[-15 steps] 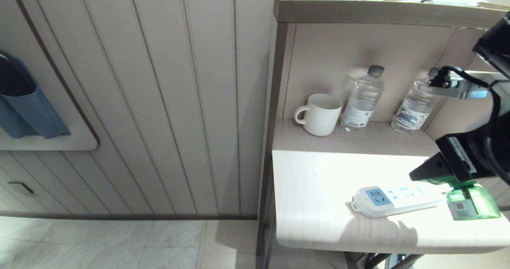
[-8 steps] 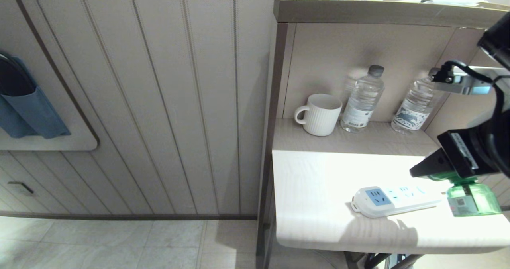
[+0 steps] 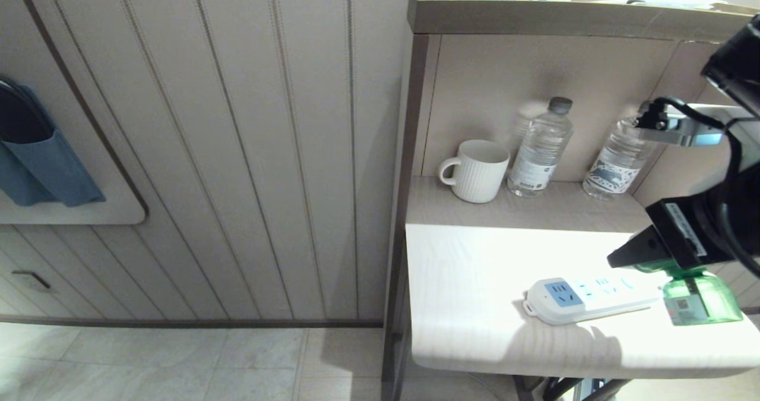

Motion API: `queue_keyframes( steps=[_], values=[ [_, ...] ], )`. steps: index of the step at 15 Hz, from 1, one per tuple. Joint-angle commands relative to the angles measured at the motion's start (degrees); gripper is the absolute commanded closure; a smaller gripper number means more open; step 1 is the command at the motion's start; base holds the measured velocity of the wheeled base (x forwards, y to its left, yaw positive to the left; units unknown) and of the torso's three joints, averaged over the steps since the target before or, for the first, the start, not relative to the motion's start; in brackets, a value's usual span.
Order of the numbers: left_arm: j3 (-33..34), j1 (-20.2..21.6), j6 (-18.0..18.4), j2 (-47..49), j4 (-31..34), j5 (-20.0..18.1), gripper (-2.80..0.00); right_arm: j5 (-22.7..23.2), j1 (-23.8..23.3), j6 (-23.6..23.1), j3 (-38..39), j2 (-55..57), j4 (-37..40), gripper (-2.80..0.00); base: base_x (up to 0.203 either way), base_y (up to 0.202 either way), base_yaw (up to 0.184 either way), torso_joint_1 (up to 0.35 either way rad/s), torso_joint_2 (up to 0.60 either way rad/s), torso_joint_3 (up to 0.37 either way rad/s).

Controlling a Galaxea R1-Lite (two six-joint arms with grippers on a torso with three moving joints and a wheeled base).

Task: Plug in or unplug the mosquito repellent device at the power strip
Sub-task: Insert the plug into the socket

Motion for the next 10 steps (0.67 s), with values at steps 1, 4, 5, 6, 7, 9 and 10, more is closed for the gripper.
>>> queue_keyframes(
  steps=[1, 4, 5, 6, 7, 9, 10],
  values=[
    [0.05, 0.0, 0.0, 0.08, 0.01, 0.04, 0.0, 0.08, 0.09, 0.11, 0.19, 0.3, 0.48, 0.0, 0.0, 0.0, 0.0, 0.0, 0.0, 0.0],
    [0.05, 0.0, 0.0, 0.08, 0.01, 0.04, 0.0, 0.08, 0.09, 0.21, 0.19, 0.39, 0.48, 0.0, 0.0, 0.0, 0.0, 0.0, 0.0, 0.0],
    [0.05, 0.0, 0.0, 0.08, 0.01, 0.04, 0.0, 0.08, 0.09, 0.28, 0.2, 0.47, 0.65, 0.0, 0.0, 0.0, 0.0, 0.0, 0.0, 0.0],
    [0.05, 0.0, 0.0, 0.08, 0.01, 0.04, 0.0, 0.08, 0.09, 0.34, 0.59, 0.54, 0.62, 0.0, 0.0, 0.0, 0.0, 0.0, 0.0, 0.0],
    [0.05, 0.0, 0.0, 0.08, 0.01, 0.04, 0.0, 0.08, 0.09, 0.29, 0.9, 0.65, 0.39, 0.0, 0.0, 0.0, 0.0, 0.0, 0.0, 0.0],
    [0.05, 0.0, 0.0, 0.08, 0.01, 0.04, 0.0, 0.08, 0.09, 0.46, 1.07, 0.74, 0.48, 0.0, 0.0, 0.0, 0.0, 0.0, 0.0, 0.0],
    [0.05, 0.0, 0.0, 0.08, 0.01, 0.04, 0.0, 0.08, 0.09, 0.55, 1.07, 0.66, 0.56, 0.0, 0.0, 0.0, 0.0, 0.0, 0.0, 0.0]
  ],
)
